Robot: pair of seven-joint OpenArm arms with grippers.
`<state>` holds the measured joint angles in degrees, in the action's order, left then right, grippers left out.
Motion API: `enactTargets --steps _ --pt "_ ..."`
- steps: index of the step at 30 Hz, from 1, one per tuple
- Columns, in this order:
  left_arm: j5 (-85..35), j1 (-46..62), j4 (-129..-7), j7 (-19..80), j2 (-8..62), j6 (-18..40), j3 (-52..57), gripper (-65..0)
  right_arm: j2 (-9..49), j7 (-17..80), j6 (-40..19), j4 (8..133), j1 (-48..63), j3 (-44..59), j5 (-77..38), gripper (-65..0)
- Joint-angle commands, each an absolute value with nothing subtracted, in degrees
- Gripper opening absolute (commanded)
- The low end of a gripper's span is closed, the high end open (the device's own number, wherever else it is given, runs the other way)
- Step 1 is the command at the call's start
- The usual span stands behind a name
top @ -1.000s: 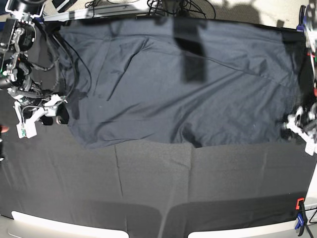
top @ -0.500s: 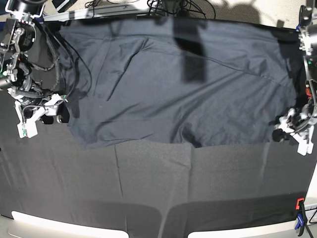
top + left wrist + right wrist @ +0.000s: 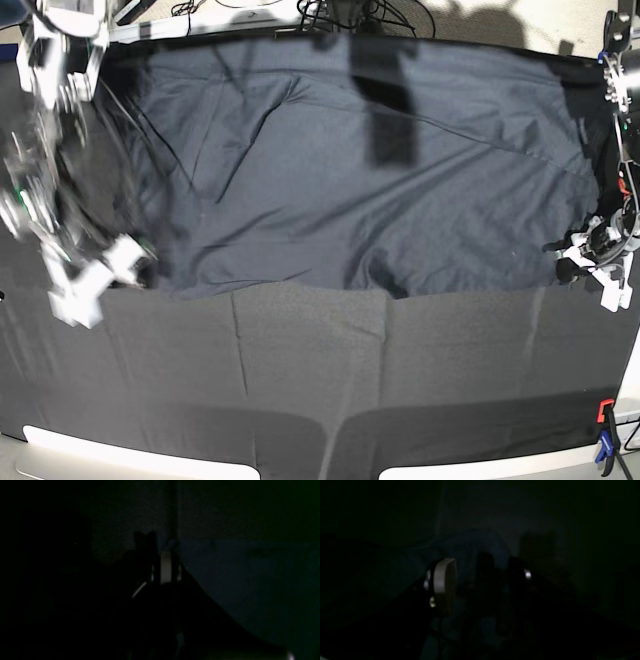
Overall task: Layout the t-shirt on the table in an organized manner, then fold the t-shirt properly
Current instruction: 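Grasp the shirt's hem corners with both grippers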
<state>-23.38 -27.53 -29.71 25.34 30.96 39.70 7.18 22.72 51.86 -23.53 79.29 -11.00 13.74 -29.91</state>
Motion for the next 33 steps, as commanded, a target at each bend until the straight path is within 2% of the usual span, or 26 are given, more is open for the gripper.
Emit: enactTargets --steps 1,9,16,23,33 --pt "-22.98 -28.56 -30.2 26.13 31.77 40.0 7.29 -65.0 23.92 51.86 -23.51 77.73 -14.52 13.28 -30.2 -32.9" --pt "-22.98 -28.56 -30.2 26.06 31.75 40.0 7.29 -65.0 23.99 54.65 -23.55 61.6 -28.25 11.22 -26.65 -32.9" --pt "-22.98 -28.56 -30.2 26.09 31.75 40.0 7.29 -65.0 24.1 55.57 -23.62 51.2 -35.57 11.22 -26.35 -32.9" --pt "-23.0 -28.56 -30.2 26.06 31.75 40.0 7.29 -65.0 24.12 57.12 -25.98 46.87 -36.95 10.02 -27.53 -32.9" --pt "-23.0 -28.56 -30.2 25.63 31.75 40.0 7.29 -65.0 23.83 57.04 -28.58 44.75 -36.95 -0.97 -26.96 -32.9"
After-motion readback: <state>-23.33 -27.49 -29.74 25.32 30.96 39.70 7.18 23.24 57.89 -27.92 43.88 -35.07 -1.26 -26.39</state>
